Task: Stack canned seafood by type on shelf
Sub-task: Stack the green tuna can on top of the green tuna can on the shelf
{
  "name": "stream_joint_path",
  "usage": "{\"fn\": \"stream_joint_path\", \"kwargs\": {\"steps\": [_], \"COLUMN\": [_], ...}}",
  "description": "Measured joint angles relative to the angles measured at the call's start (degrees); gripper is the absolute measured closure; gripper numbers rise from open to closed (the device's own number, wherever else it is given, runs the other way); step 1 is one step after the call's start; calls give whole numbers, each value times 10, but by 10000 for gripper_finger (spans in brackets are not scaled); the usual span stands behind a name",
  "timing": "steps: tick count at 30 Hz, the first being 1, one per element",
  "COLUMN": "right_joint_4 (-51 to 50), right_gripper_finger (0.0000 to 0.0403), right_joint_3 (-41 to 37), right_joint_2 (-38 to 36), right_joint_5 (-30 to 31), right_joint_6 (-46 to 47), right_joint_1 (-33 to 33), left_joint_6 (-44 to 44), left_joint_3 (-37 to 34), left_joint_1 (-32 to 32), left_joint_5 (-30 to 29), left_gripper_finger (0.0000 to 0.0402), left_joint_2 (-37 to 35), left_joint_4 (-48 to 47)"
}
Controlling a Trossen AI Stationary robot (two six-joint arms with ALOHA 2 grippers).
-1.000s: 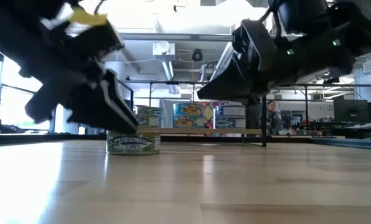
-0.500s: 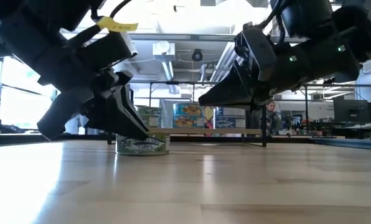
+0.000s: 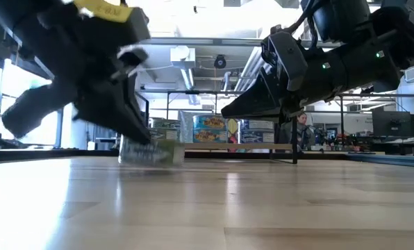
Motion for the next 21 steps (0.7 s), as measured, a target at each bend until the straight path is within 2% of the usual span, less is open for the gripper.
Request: {"fn": "stream_joint_path", "kwargs": {"steps": [4,11,16,21], "right_joint_4": [-2,-3,-7,-7], "right_gripper_finger": [403,403,403,403], "right_joint_3": [0,0,0,0], "right_joint_2": [0,0,0,0], "right_joint_5": [0,0,0,-1], "right_joint_6": [0,0,0,-8], "right_joint_1": [0,0,0,0], "left_joint_6": [-47,-124,-108,-61], "left_joint_3": [33,34,34,34], "left_joint_1": [0,6,33,110], "left_joint_5": [-56,-136,-167,-163], "left_gripper_finger": [401,401,401,401], "left_joint_2": [0,-23,-60,-104], "left_joint_4": [-71,-150,-180,-208]}}
